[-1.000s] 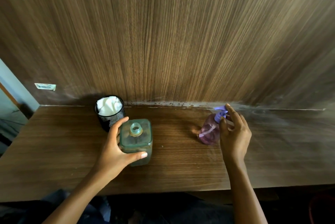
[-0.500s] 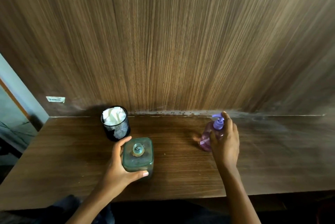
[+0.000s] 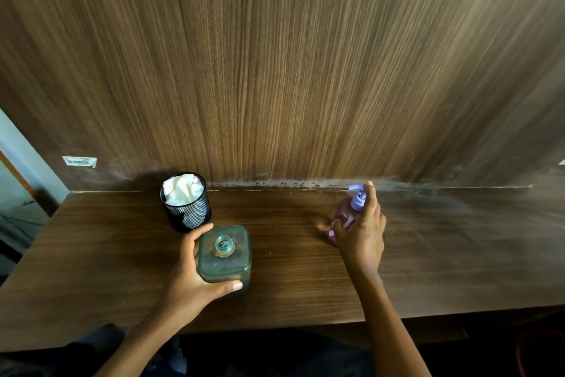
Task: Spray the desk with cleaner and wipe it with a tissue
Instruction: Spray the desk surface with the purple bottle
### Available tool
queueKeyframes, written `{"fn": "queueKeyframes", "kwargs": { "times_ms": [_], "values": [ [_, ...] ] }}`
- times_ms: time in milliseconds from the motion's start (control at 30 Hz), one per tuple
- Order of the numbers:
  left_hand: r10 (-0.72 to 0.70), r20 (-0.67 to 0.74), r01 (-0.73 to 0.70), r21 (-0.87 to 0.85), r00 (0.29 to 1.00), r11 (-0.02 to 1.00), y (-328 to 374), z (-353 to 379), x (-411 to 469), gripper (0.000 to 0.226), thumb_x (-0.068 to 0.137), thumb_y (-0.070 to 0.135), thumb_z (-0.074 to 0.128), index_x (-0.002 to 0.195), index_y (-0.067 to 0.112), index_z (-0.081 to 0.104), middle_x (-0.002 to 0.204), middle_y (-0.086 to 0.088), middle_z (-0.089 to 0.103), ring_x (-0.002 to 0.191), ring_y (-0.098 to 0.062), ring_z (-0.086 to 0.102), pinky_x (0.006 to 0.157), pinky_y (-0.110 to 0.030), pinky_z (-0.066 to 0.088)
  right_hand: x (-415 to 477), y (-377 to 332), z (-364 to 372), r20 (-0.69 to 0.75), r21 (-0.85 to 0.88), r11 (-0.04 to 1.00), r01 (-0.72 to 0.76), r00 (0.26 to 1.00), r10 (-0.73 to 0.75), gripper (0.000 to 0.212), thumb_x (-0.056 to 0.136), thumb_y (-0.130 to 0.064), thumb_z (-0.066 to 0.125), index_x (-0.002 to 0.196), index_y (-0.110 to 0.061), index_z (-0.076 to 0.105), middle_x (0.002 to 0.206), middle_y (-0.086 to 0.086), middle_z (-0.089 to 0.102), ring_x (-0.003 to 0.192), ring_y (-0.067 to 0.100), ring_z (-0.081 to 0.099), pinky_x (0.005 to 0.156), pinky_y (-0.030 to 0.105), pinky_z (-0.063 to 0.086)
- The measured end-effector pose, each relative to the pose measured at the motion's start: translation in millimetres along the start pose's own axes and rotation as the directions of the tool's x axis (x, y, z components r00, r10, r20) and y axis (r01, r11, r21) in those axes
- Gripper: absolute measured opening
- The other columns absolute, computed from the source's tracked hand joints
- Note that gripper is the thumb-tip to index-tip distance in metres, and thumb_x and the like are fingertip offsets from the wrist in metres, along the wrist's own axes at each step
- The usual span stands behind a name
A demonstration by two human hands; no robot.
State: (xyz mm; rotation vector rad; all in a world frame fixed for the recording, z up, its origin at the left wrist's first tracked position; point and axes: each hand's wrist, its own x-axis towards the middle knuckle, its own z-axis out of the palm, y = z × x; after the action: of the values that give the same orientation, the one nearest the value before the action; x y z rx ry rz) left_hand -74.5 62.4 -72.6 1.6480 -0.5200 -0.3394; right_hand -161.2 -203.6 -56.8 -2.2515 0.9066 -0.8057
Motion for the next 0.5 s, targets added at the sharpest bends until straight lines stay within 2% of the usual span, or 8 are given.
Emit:
{"fn": "queueKeyframes", "kwargs": {
  "times_ms": [133, 267, 400, 500],
  "values": [
    [0.004, 0.003, -0.004, 0.001, 1.0, 1.0, -0.1, 0.4, 0.2, 0.098, 0.026, 0.057, 0.088, 0.112, 0.057, 0.04, 0.114, 0.006, 0.058, 0.106, -0.004, 0.061, 0.077, -0.013, 0.052, 2.2, 0.0, 2.2, -0.001, -0.052, 0.999, 0.011, 1.0, -0.012, 0.087, 0.076, -0.009, 0.071, 0.146, -0.018, 0.019, 0.138, 0.012, 0.042, 0.123, 0.033, 0.04, 0.089, 0.046, 0.043],
    [0.004, 0.005, -0.004, -0.006, 1.0, 1.0, -1.2, 0.3, 0.6, 0.099, 0.026, 0.056, 0.088, 0.113, 0.055, 0.04, 0.115, 0.006, 0.058, 0.107, -0.01, 0.062, 0.08, -0.02, 0.054, 3.7, -0.9, 4.5, -0.029, -0.078, 0.997, 0.007, 1.0, -0.01, 0.083, 0.075, -0.01, 0.07, 0.144, -0.015, 0.024, 0.131, 0.013, 0.046, 0.118, 0.035, 0.043, 0.085, 0.047, 0.045],
    [0.002, 0.005, -0.002, 0.005, 1.0, 1.0, -2.8, -1.2, 0.5, 0.101, 0.027, 0.055, 0.089, 0.114, 0.055, 0.039, 0.116, 0.006, 0.058, 0.106, -0.009, 0.062, 0.084, -0.025, 0.053, 2.4, 0.8, 7.2, -0.055, -0.103, 0.995, 0.008, 0.998, -0.014, 0.088, 0.074, -0.009, 0.07, 0.145, -0.018, 0.019, 0.127, 0.013, 0.048, 0.112, 0.034, 0.046, 0.08, 0.046, 0.047],
    [0.003, 0.006, -0.003, 0.003, 1.0, 1.0, -2.1, -0.8, 0.6, 0.1, 0.027, 0.055, 0.089, 0.114, 0.056, 0.039, 0.115, 0.008, 0.058, 0.107, -0.007, 0.061, 0.082, -0.02, 0.053, 0.9, 1.4, 9.5, -0.067, -0.122, 0.992, 0.019, 0.997, -0.027, 0.094, 0.073, -0.009, 0.072, 0.145, -0.021, 0.012, 0.124, 0.014, 0.048, 0.108, 0.035, 0.046, 0.078, 0.046, 0.048]
  ]
}}
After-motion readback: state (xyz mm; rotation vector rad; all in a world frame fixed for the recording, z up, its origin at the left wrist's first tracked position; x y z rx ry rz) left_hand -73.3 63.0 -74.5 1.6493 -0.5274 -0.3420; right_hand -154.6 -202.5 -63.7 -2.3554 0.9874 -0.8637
